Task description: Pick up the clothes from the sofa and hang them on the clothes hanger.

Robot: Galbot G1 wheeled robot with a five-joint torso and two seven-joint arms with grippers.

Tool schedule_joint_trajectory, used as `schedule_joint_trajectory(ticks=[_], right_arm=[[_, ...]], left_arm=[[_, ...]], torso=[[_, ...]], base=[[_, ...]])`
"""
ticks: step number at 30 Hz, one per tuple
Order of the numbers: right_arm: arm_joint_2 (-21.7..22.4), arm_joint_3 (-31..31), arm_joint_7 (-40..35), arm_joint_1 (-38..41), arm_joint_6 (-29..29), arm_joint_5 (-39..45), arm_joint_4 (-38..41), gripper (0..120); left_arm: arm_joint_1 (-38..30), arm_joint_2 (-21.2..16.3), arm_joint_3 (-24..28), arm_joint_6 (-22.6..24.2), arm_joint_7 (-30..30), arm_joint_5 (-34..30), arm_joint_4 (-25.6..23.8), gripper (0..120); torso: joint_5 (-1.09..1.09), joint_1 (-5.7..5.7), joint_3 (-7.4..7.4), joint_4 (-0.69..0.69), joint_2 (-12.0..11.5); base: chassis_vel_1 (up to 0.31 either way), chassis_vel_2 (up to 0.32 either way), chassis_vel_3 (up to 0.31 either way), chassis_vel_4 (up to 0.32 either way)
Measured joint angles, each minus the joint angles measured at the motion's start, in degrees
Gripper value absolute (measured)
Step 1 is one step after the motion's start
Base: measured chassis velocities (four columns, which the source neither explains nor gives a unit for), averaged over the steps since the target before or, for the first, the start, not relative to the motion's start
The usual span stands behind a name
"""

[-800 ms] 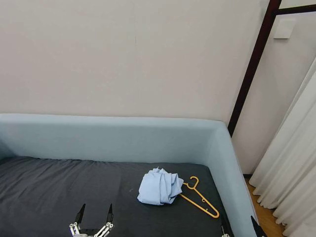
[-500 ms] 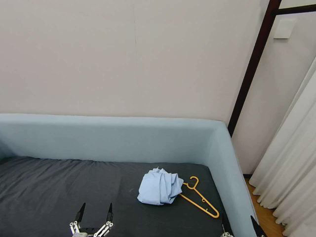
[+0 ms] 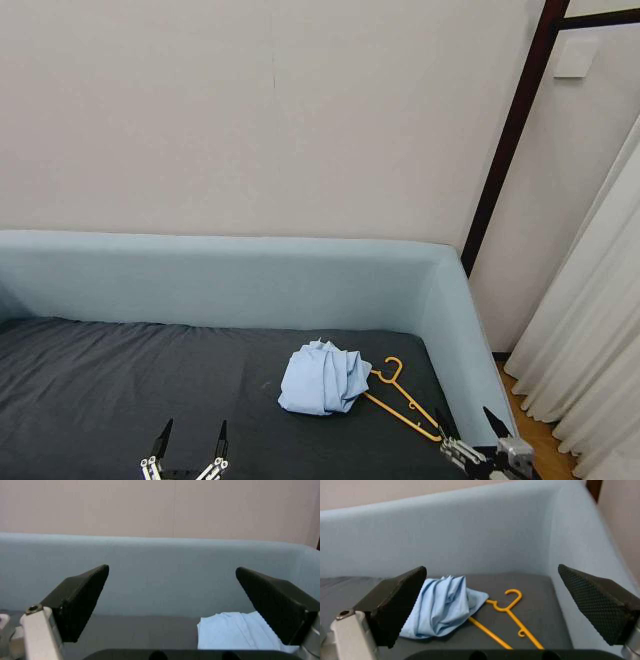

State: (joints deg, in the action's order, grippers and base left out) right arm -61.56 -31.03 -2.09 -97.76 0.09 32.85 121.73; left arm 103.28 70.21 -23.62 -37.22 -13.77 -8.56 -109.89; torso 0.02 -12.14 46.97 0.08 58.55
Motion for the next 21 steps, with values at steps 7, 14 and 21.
schedule_joint_trajectory(ticks=[7,14,21], right_arm=[[7.58,10.21,-3.55,15.4,7.64,6.37,-5.32,100],[11.38,28.08,-7.37,35.5,13.65,10.59,-11.84,100],[8.94,41.64,-6.8,49.49,14.27,14.98,-24.0,100]], left_arm=[[0.19,-0.49,-0.01,-0.01,0.39,-0.04,0.85,100],[1.08,-0.04,-0.54,-0.43,0.37,0.17,1.32,100],[1.05,0.76,-0.4,-0.56,0.35,0.88,2.07,100]], torso=[[0.01,0.0,0.0,-0.01,0.0],[0.01,0.0,0.0,-0.03,0.0],[0.02,0.0,0.01,0.0,-0.01]], base=[[0.0,0.0,0.0,0.0],[0.0,0.0,0.0,0.0],[0.0,0.0,0.0,0.0]])
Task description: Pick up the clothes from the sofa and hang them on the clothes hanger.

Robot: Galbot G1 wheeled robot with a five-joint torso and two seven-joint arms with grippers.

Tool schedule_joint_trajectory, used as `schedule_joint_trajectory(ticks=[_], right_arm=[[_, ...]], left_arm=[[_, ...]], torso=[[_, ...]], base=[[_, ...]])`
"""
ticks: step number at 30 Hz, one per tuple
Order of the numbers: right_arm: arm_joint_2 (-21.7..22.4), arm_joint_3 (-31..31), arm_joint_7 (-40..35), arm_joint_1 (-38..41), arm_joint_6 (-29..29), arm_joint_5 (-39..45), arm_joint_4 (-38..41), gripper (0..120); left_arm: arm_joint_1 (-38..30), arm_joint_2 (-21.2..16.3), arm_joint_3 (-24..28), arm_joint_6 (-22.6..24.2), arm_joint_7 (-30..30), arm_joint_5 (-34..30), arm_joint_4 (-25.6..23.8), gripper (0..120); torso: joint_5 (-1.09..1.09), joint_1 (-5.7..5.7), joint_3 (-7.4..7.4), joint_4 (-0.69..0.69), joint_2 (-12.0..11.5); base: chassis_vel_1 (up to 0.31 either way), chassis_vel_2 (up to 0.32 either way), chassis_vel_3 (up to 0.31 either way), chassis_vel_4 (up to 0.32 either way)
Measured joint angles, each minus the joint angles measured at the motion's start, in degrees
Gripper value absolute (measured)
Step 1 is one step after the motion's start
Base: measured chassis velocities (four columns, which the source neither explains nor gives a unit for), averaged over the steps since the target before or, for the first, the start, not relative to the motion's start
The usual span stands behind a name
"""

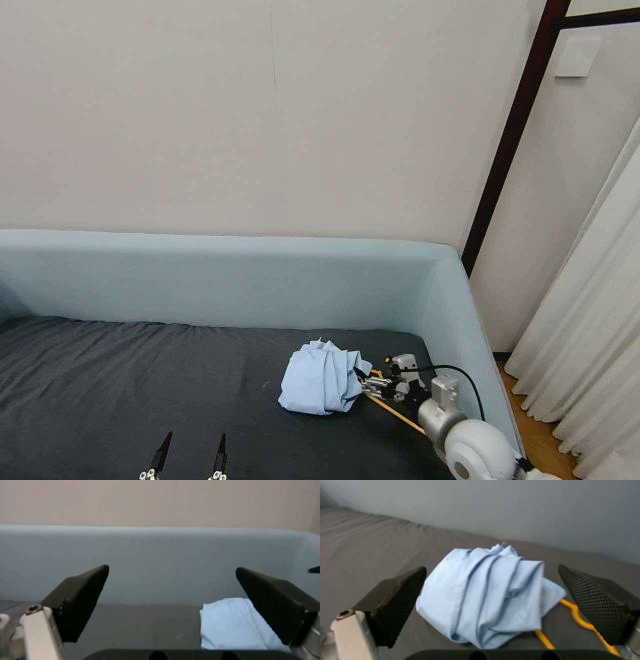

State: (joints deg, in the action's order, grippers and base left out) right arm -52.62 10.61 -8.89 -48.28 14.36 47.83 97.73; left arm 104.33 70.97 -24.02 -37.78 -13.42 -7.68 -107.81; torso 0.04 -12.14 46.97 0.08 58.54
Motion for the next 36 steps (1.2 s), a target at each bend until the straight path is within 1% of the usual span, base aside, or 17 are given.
schedule_joint_trajectory(ticks=[2,4,5,6,10,11,16,17,19,20,24,25,28,30,31,35,36], right_arm=[[-2.66,3.72,0.76,3.71,-0.04,-0.64,-4.42,100],[-5.37,5.89,1.6,6.0,-0.48,-2.14,-8.39,100],[-7.02,6.79,1.97,7.08,-0.84,-2.96,-10.7,100],[-7.02,6.79,1.97,7.08,-0.84,-2.96,-10.7,100],[-12.44,9.27,3.35,9.5,-2.38,-6.1,-18.29,100],[-12.44,9.27,3.35,9.5,-2.38,-6.1,-18.29,100],[-15.59,10.62,4.07,10.51,-3.59,-8.7,-22.93,98],[-16.16,10.81,4.25,10.7,-3.93,-9.14,-23.97,96],[-16.86,10.82,4.59,10.83,-4.28,-9.56,-25.35,87],[-16.86,10.82,4.59,10.83,-4.28,-9.56,-25.35,87],[-18.12,10.4,4.97,11.04,-4.49,-9.71,-27.84,68],[-18.12,10.4,4.97,11.04,-4.49,-9.71,-27.84,68],[-19.76,10.15,5.09,11.74,-4.71,-10.6,-30.93,54],[-19.96,10.11,5.14,11.82,-4.73,-10.68,-31.33,53],[-20.56,9.99,5.24,12.04,-4.66,-10.55,-32.41,45],[-21.76,10.14,4.93,12.37,-4.38,-9.39,-33.34,29],[-21.76,10.14,4.93,12.37,-4.38,-9.39,-33.34,29]], left_arm=[[-0.02,0.22,0.17,0.0,0.0,0.23,0.3,100],[0.19,0.49,0.14,-0.03,0.0,0.36,0.5,100],[0.31,0.65,0.07,-0.09,-0.06,0.42,0.67,100],[0.31,0.65,0.07,-0.09,-0.06,0.42,0.67,100],[0.67,1.29,-0.23,-0.33,-0.18,0.66,0.95,100],[0.67,1.29,-0.23,-0.33,-0.18,0.66,0.95,100],[1.05,1.73,-0.53,-0.53,-0.32,0.83,0.87,100],[1.1,1.78,-0.59,-0.69,-0.35,0.9,0.9,100],[1.14,1.76,-0.62,-0.79,-0.41,0.92,1.03,100],[1.14,1.76,-0.62,-0.79,-0.41,0.92,1.03,100],[0.98,1.46,-0.5,-0.84,-0.46,0.89,1.37,100],[0.98,1.46,-0.5,-0.84,-0.46,0.89,1.37,100],[0.98,1.51,-0.51,-0.97,-0.5,0.85,1.51,100],[0.98,1.53,-0.51,-0.99,-0.51,0.85,1.53,100],[0.98,1.58,-0.52,-1.04,-0.51,0.84,1.56,100],[0.83,1.54,-0.73,-1.25,-0.57,0.84,1.92,100],[0.83,1.54,-0.73,-1.25,-0.57,0.84,1.92,100]], torso=[[0.01,0.0,-0.01,0.0,0.0],[-0.02,0.0,0.0,-0.03,0.0],[0.01,0.0,0.0,-0.02,0.0],[0.01,0.0,0.0,-0.02,0.0],[0.0,0.0,-0.01,0.0,0.0],[0.0,0.0,-0.01,0.0,0.0],[0.0,0.0,-0.01,-0.01,0.0],[0.0,0.0,-0.01,-0.01,0.0],[0.01,0.0,-0.01,-0.01,0.0],[0.01,0.0,-0.01,-0.01,0.0],[0.01,0.0,-0.01,0.0,0.0],[0.01,0.0,-0.01,0.0,0.0],[-0.01,0.0,-0.01,-0.02,0.0],[-0.01,0.0,-0.01,-0.02,0.0],[0.0,0.0,-0.01,-0.01,0.0],[0.0,0.0,-0.01,-0.01,0.01],[0.0,0.0,-0.01,-0.01,0.01]], base=[[0.0,0.0,0.0,0.0],[0.0,0.0,0.0,0.0],[0.0,0.0,0.0,0.0],[0.0,0.0,0.0,0.0],[0.0,0.0,0.0,0.0],[0.0,0.0,0.0,0.0],[0.0,0.0,0.0,0.0],[0.0,0.0,0.0,0.0],[0.0,0.0,0.0,0.0],[0.0,0.0,0.0,0.0],[0.0,0.0,0.0,0.0],[0.0,0.0,0.0,0.0],[0.0,0.0,0.0,0.0],[0.0,0.0,0.0,0.0],[0.0,0.0,0.0,0.0],[0.0,0.0,0.0,0.0],[0.0,0.0,0.0,0.0]])
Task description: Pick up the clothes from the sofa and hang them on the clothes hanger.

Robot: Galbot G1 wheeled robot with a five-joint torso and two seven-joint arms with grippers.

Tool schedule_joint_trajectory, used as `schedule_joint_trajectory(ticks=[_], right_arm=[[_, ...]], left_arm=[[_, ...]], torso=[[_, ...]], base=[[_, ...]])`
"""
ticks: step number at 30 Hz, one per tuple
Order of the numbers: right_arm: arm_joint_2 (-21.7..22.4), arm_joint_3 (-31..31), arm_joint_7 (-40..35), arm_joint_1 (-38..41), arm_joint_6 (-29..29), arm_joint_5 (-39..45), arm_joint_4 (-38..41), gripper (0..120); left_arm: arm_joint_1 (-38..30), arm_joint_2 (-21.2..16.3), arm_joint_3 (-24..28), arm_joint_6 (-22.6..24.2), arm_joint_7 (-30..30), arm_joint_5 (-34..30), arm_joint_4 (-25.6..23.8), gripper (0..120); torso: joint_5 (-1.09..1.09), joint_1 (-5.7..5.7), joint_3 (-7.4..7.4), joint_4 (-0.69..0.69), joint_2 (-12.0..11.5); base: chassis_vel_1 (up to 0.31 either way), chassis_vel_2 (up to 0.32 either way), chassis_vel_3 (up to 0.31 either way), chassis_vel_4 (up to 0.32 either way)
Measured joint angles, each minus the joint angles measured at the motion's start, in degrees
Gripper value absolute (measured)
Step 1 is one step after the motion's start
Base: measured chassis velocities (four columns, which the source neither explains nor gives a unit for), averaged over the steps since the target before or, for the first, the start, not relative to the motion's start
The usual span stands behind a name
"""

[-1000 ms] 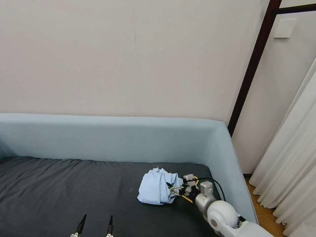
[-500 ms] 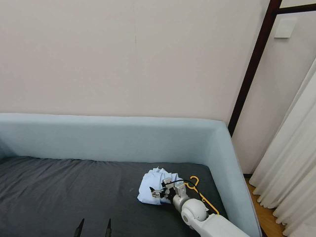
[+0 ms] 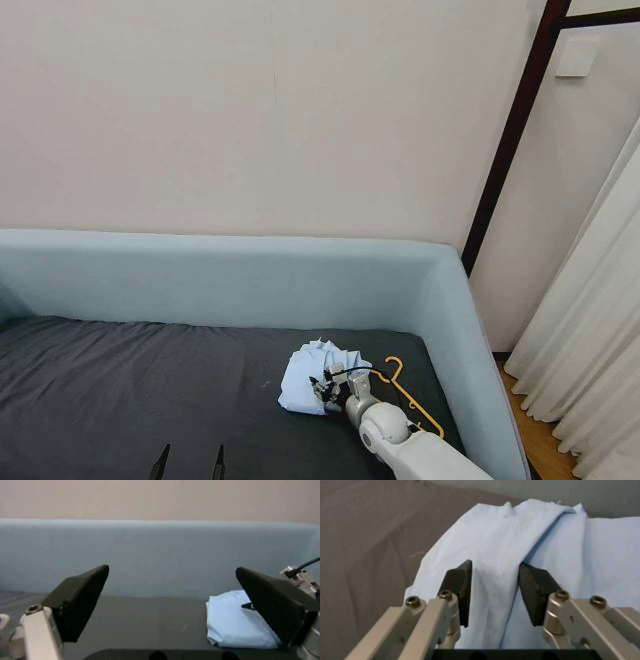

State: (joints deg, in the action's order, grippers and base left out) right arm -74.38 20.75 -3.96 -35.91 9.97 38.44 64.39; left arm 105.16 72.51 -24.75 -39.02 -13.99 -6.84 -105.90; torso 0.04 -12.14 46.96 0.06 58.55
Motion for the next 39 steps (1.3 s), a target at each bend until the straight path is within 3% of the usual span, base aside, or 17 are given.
schedule_joint_trajectory(ticks=[8,16,25,31,39], right_arm=[[-0.42,0.61,-0.1,0.22,-1.41,-0.6,-0.7,0],[0.37,0.53,-0.03,-0.04,-2.32,-0.89,0.65,0],[5.91,0.34,-2.53,1.35,-1.34,0.37,14.76,0],[9.48,2.09,-4.56,7.28,-0.18,1.99,23.47,0],[14.34,8.5,-3.75,25.14,0.06,5.52,32.14,0]], left_arm=[[-0.26,0.2,0.05,-0.12,-0.19,-0.03,0.48,100],[-0.4,0.5,0.26,-0.19,-0.29,-0.04,0.79,100],[-0.66,0.75,0.11,-0.36,-0.93,-0.13,0.86,100],[-1.09,0.79,0.16,-0.39,-1.12,-0.18,0.86,100],[-0.91,1.16,-0.39,-1.21,-1.41,-0.2,0.28,100]], torso=[[0.0,0.0,0.0,0.0,0.0],[-0.01,0.01,0.0,0.0,0.0],[-0.01,0.01,0.0,0.01,0.0],[-0.01,0.01,0.0,0.01,0.0],[0.0,0.01,0.0,-0.01,0.0]], base=[[0.0,0.0,0.0,0.0],[0.0,0.0,0.0,0.0],[0.0,0.0,0.0,0.0],[0.0,0.0,0.0,0.0],[0.0,0.0,0.0,0.0]])
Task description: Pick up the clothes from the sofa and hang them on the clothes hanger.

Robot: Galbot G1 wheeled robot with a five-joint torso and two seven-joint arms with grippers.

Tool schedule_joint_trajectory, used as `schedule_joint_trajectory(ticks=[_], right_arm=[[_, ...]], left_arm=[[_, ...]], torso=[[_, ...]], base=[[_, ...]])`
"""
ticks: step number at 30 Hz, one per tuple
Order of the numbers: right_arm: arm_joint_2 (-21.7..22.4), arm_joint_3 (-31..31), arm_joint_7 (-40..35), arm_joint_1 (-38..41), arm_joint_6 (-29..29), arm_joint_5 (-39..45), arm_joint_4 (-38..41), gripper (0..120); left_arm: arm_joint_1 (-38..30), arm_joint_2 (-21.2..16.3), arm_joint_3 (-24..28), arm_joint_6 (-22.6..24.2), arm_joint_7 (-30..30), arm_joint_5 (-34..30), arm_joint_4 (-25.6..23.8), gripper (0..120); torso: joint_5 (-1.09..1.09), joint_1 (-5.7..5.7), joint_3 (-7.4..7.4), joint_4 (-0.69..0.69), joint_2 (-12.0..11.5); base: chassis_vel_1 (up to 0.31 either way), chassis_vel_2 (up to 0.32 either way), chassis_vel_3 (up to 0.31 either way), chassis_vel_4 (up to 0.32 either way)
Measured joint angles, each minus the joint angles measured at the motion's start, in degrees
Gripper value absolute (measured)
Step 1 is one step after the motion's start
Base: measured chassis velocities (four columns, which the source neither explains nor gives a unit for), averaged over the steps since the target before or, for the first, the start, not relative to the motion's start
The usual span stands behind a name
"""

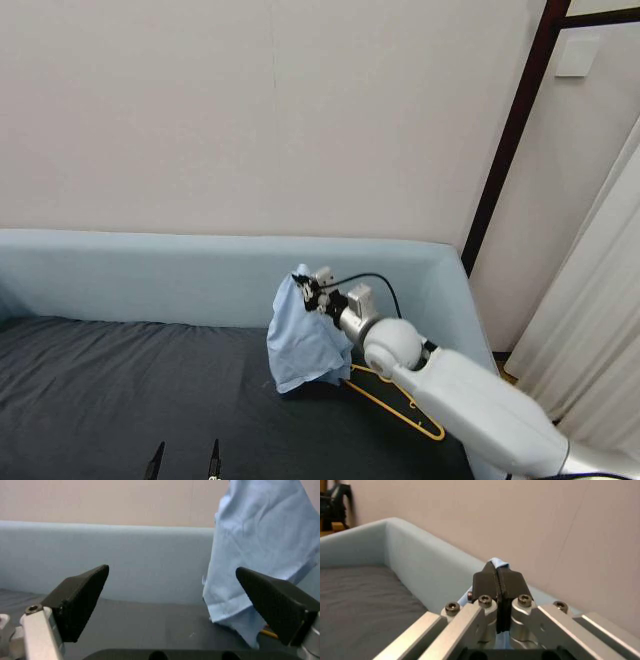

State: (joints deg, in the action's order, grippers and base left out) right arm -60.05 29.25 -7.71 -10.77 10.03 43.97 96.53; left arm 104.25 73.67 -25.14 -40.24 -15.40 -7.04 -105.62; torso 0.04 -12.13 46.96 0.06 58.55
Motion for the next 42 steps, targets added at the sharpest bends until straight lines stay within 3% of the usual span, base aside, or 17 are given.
schedule_joint_trajectory(ticks=[7,14,20,24,27,28,31,33,34,37,42], right_arm=[[1.85,5.32,1.5,7.59,-0.51,1.11,1.31,0],[-3.77,10.45,4.01,19.31,-3.77,3.22,-4.46,0],[-8.38,10.19,4.5,24.47,-7.26,6.26,-7.85,0],[-6.65,8.45,1.89,22.53,-6.33,10.51,-4.1,0],[-0.09,5.51,-0.03,13.04,-4.88,11.86,0.94,0],[-0.09,5.51,-0.03,13.04,-4.88,11.86,0.94,0],[7.9,1.1,1.54,-2.31,-6.44,8.98,-0.53,0],[9.48,-0.82,2.41,-6.61,-7.28,7.58,-1.86,0],[11.83,-5.16,3.86,-16.05,-8.7,4.81,-4.9,0],[13.35,-13.1,6.02,-32.08,-11.53,-1.33,-10.16,0],[11.86,-18.85,7.17,-43.69,-12.93,-7.04,-13.8,0]], left_arm=[[0.02,0.15,-0.18,-0.32,-0.35,0.0,-0.16,100],[0.1,1.18,-0.47,-0.95,-1.13,0.02,0.05,100],[0.59,1.28,-0.75,-1.49,-1.38,-0.03,0.14,100],[0.89,1.17,-0.76,-1.46,-1.39,-0.03,-0.02,100],[0.95,1.13,-0.63,-1.21,-1.37,0.09,0.37,100],[0.95,1.13,-0.63,-1.21,-1.37,0.09,0.37,100],[1.24,1.13,-0.16,-1.15,-1.22,0.88,0.75,100],[1.25,1.12,-0.04,-1.16,-1.2,1.12,0.94,100],[1.09,1.0,0.29,-1.17,-1.18,1.33,1.49,100],[0.48,0.42,1.01,-1.16,-1.04,1.47,2.7,100],[-0.11,0.16,1.87,-1.05,-0.92,1.91,4.29,100]], torso=[[-0.01,0.0,0.0,0.03,0.0],[0.01,0.0,0.0,-0.01,0.0],[0.03,0.0,-0.01,-0.02,0.0],[0.02,0.0,-0.02,-0.02,0.01],[-0.02,0.0,-0.01,0.01,0.01],[-0.02,0.0,-0.01,0.01,0.01],[-0.08,-0.01,0.01,0.04,-0.01],[-0.07,-0.01,0.0,0.03,0.0],[-0.03,0.0,-0.01,0.04,0.0],[-0.04,0.0,-0.01,0.06,0.0],[-0.03,0.01,-0.02,0.03,0.01]], base=[[0.0,0.0,0.0,0.0],[0.0,0.0,0.0,0.0],[0.0,0.0,0.0,0.0],[0.0,0.0,0.0,0.0],[0.0,0.0,0.0,0.0],[0.0,0.0,0.0,0.0],[0.0,0.0,0.0,0.0],[0.0,0.0,0.0,0.0],[0.0,0.0,0.0,0.0],[0.0,0.0,0.0,0.0],[0.0,0.0,0.0,0.0]])
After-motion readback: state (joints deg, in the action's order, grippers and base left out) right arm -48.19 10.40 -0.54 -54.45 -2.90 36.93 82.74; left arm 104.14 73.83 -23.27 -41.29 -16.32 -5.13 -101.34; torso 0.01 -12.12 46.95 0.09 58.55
